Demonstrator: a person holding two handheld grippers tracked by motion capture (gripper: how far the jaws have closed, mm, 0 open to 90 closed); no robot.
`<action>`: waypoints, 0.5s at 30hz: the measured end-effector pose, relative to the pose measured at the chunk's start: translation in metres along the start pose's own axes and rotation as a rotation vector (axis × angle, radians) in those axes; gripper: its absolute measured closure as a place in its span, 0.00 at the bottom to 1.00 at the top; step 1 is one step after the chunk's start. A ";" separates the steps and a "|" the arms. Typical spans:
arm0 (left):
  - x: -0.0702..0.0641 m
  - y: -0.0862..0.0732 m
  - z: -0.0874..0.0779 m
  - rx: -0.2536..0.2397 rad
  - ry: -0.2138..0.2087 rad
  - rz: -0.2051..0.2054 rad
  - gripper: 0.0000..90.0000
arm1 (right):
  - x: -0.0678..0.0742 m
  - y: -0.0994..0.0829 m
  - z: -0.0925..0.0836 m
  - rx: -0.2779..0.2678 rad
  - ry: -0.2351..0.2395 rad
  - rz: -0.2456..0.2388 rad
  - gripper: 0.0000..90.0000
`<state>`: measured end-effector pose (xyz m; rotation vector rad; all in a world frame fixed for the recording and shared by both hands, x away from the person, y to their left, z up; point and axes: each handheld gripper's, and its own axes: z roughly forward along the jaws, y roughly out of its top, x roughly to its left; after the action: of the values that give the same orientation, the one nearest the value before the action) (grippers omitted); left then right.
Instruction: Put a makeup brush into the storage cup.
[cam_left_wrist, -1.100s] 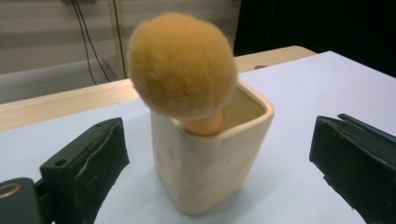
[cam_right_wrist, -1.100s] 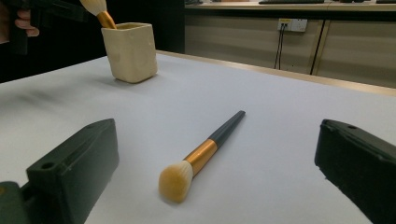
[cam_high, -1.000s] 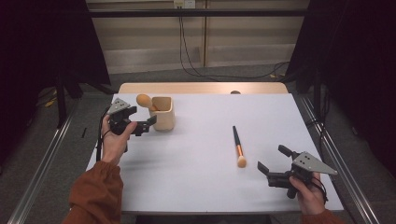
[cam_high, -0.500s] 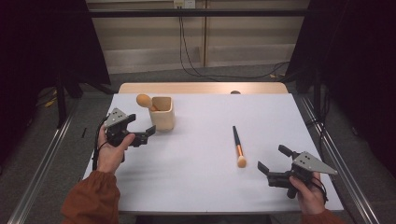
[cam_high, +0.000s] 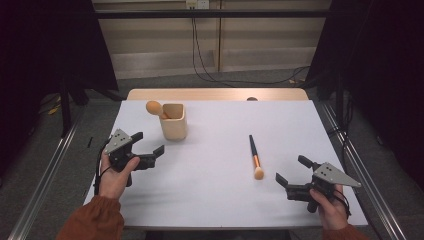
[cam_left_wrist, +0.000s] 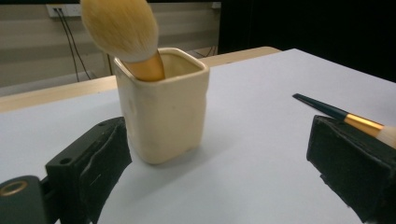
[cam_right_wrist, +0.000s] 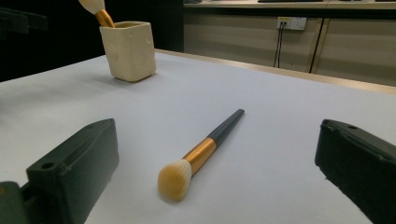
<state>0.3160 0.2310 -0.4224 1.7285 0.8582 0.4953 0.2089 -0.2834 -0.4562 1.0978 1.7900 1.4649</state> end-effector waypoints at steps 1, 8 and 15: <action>-0.001 -0.002 -0.001 0.004 -0.006 0.001 0.06 | -0.001 0.000 0.000 0.002 -0.002 -0.002 0.00; -0.009 -0.011 -0.018 -0.007 0.001 -0.016 0.06 | 0.001 0.001 0.002 0.004 -0.001 -0.002 0.00; -0.014 -0.020 -0.034 -0.012 0.018 -0.014 0.05 | 0.000 0.000 0.001 0.003 -0.008 0.003 0.00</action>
<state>0.2770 0.2454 -0.4286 1.7081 0.8778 0.5060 0.2103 -0.2829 -0.4563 1.1071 1.7864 1.4579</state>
